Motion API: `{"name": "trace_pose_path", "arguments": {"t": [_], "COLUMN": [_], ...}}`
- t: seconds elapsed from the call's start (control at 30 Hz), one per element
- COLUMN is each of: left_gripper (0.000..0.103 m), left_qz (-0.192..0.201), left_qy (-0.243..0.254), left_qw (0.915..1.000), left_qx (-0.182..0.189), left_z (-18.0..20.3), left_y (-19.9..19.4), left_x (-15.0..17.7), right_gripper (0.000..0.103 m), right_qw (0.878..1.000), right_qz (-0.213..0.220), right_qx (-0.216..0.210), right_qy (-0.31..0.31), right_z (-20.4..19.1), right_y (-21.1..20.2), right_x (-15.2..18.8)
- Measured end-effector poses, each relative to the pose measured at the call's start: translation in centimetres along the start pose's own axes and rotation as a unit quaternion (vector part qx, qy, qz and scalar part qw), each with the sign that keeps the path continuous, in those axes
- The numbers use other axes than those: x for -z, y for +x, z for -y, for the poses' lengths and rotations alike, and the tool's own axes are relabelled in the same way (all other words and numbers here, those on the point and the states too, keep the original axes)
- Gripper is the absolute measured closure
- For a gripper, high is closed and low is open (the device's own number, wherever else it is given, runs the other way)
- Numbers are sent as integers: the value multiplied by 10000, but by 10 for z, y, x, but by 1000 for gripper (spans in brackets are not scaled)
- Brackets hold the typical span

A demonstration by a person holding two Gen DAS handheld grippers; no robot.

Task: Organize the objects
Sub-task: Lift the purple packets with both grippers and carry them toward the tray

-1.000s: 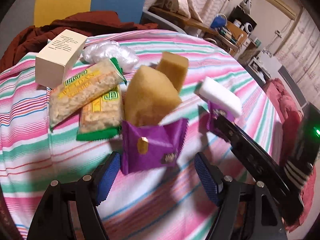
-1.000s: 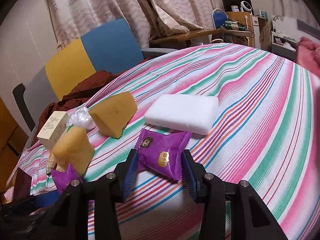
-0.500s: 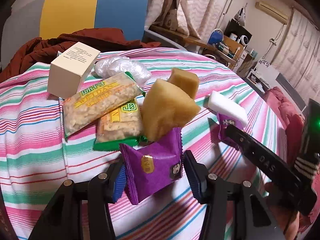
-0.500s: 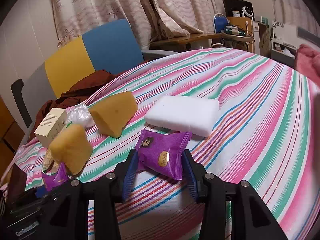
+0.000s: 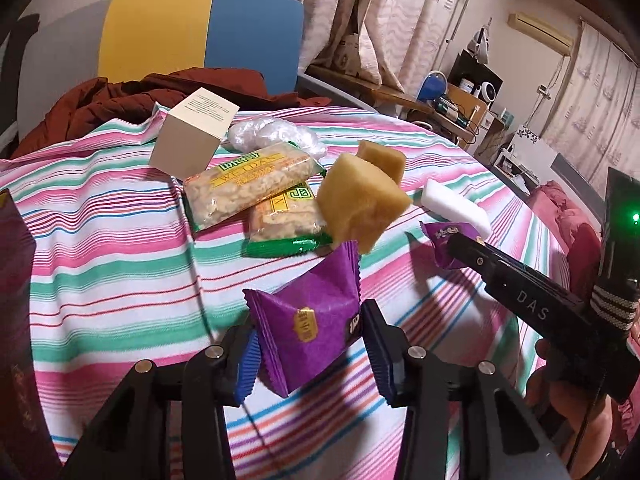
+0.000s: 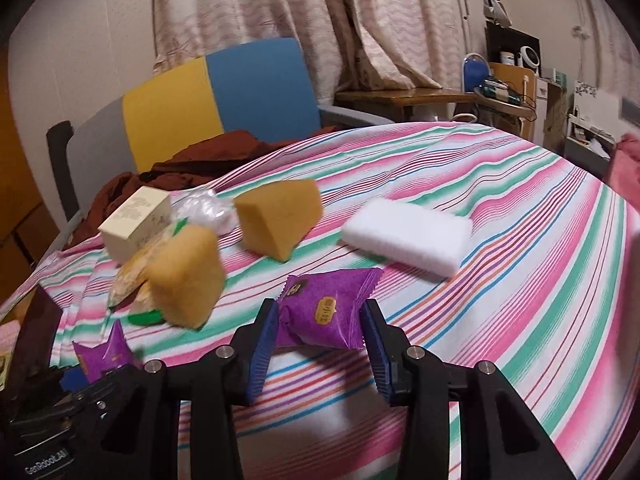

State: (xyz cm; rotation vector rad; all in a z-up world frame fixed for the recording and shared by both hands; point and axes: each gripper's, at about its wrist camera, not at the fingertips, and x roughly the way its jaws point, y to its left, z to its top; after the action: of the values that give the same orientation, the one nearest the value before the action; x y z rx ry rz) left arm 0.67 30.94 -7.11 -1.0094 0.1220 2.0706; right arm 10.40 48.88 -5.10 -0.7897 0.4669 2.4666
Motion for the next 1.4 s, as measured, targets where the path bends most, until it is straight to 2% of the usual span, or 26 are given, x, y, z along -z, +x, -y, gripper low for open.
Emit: {"name": "trace_pose_path", "arguments": {"t": [0.27, 0.5, 0.6, 0.7, 0.8, 0.87, 0.9, 1.03, 1.07, 1.1, 1.13, 1.2, 1.23, 1.27, 1.4], "left_gripper": [57, 60, 67, 68, 69, 69, 69, 69, 67, 60, 57, 57, 57, 63, 74], "left_qz": [32, 30, 37, 160, 198, 24, -122, -170, -168, -217, -282, -384, -411, -410, -385], "left_qy": [62, -73, -145, -32, 89, 181, 248, 262, 211, 136, 88, -20, -80, -108, -96], "left_qw": [10000, 10000, 9994, 9984, 9979, 9981, 9981, 9987, 9989, 9991, 9990, 9988, 9985, 9982, 9978], "left_qx": [27, 44, 313, 546, 615, 585, 552, 409, 379, 351, 345, 301, 367, 420, 533], "left_z": [-3, -11, -13, -8, -3, -1, 0, 0, -1, -2, -3, -6, -8, -9, -10], "left_y": [-7, -18, -30, -48, -59, -54, -47, -37, -35, -30, -26, -18, -15, -14, -20], "left_x": [7, 12, 14, 16, 16, 16, 18, 19, 17, 15, 14, 11, 10, 10, 9], "right_gripper": [60, 60, 60, 60, 60, 60, 60, 60, 60, 60, 60, 60, 60, 60, 60], "right_qw": [9994, 9979, 9976, 9969, 9964, 9962, 9964, 9967, 9969, 9970, 9971, 9970, 9969, 9969, 9967], "right_qz": [-135, -168, -155, -130, -110, -115, -119, -123, -129, -133, -143, -186, -197, -203, -192], "right_qx": [-258, -552, -637, -752, -834, -855, -843, -793, -768, -756, -740, -724, -725, -724, -741], "right_qy": [197, 297, 229, 181, 108, 74, 57, 117, 117, 120, 128, 174, 217, 238, 271], "right_z": [-9, -25, -33, -41, -50, -54, -56, -56, -55, -53, -51, -48, -45, -44, -42], "right_y": [-22, -49, -57, -67, -72, -73, -73, -75, -75, -76, -76, -75, -75, -75, -76], "right_x": [15, 20, 19, 19, 18, 18, 19, 19, 19, 19, 19, 18, 18, 18, 18]}}
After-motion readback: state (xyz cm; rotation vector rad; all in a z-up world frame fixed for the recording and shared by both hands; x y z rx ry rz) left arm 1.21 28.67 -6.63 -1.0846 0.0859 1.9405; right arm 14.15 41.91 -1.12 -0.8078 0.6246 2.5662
